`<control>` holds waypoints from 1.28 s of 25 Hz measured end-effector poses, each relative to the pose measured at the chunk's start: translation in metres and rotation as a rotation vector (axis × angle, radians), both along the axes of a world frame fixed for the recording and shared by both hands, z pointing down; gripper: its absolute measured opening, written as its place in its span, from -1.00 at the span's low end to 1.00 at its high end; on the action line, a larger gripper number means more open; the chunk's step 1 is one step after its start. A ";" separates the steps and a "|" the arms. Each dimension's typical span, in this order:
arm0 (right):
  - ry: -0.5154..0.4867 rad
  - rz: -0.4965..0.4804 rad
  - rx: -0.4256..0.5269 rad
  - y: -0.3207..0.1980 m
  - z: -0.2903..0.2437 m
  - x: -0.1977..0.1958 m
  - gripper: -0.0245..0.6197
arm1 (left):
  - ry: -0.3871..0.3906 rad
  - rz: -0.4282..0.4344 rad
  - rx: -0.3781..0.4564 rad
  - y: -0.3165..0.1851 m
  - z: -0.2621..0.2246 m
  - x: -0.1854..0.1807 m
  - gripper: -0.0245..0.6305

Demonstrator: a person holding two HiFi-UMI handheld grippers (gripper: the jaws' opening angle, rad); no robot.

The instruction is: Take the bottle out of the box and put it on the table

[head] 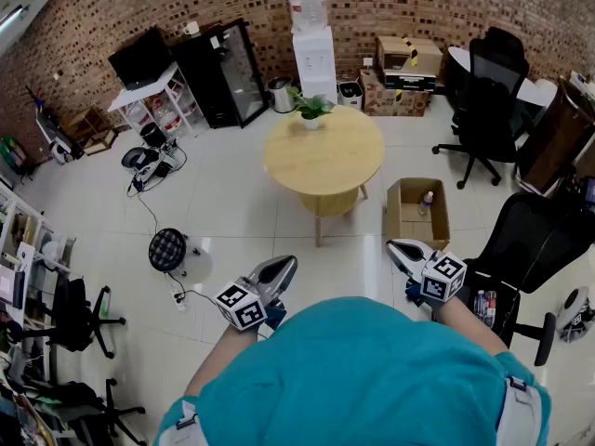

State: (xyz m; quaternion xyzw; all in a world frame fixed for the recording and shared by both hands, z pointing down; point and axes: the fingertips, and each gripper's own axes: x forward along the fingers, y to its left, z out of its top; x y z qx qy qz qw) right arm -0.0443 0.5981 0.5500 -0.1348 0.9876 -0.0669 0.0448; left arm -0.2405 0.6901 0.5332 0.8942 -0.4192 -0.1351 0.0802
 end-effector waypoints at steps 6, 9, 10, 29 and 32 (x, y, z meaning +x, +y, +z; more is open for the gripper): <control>-0.012 -0.002 -0.006 -0.011 -0.001 0.031 -0.92 | -0.004 0.001 0.005 -0.015 0.000 0.032 -0.93; -0.016 -0.001 -0.003 -0.018 -0.002 0.056 -0.92 | -0.023 0.013 0.022 -0.023 0.000 0.057 -0.93; -0.017 -0.001 0.000 -0.021 -0.003 0.065 -0.92 | -0.027 0.015 0.023 -0.026 0.001 0.065 -0.93; 0.062 -0.014 0.050 -0.089 0.019 0.058 -0.92 | 0.025 0.042 -0.020 -0.102 0.024 0.074 -0.93; 0.061 0.015 0.054 -0.093 -0.004 -0.012 -0.92 | 0.018 0.080 0.009 -0.112 0.010 0.005 -0.93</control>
